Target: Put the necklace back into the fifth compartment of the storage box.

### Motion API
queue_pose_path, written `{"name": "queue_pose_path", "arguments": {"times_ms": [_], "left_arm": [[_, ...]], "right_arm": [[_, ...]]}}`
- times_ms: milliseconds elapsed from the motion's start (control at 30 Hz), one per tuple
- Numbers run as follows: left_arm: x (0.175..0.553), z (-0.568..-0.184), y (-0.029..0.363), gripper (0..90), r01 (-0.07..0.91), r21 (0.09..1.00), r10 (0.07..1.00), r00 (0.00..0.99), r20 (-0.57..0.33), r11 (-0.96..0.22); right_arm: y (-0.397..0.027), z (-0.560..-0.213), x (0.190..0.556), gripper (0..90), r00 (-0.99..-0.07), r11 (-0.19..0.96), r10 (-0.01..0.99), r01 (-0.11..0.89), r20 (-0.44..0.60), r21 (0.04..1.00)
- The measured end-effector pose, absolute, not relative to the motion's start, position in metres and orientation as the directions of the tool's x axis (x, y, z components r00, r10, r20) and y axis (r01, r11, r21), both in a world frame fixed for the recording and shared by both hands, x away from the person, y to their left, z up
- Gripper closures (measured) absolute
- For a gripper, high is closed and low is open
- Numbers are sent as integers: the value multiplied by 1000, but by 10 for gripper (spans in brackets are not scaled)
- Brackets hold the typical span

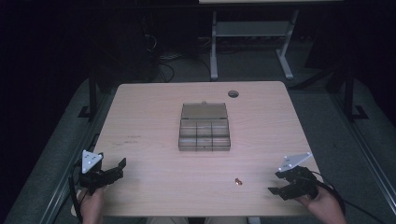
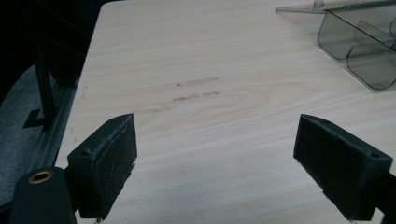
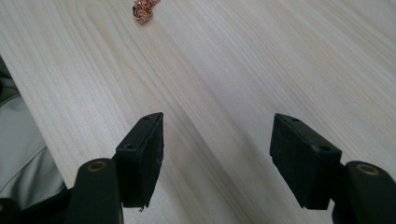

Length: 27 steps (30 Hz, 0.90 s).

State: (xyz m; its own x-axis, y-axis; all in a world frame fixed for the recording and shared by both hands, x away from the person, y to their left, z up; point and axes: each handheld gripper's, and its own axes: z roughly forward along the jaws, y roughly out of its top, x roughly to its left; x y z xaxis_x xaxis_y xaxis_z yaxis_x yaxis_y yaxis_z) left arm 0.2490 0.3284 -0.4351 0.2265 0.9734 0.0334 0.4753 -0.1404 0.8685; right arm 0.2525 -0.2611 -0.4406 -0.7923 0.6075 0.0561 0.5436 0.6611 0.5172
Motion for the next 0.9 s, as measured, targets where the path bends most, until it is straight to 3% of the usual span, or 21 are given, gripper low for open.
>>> {"name": "queue_pose_path", "arguments": {"times_ms": [900], "left_arm": [[251, -438, 329, 130, 487, 861, 974, 223, 43, -149]], "right_arm": [[-226, -435, 255, 318, -835, 716, 549, 494, 40, 494]]}}
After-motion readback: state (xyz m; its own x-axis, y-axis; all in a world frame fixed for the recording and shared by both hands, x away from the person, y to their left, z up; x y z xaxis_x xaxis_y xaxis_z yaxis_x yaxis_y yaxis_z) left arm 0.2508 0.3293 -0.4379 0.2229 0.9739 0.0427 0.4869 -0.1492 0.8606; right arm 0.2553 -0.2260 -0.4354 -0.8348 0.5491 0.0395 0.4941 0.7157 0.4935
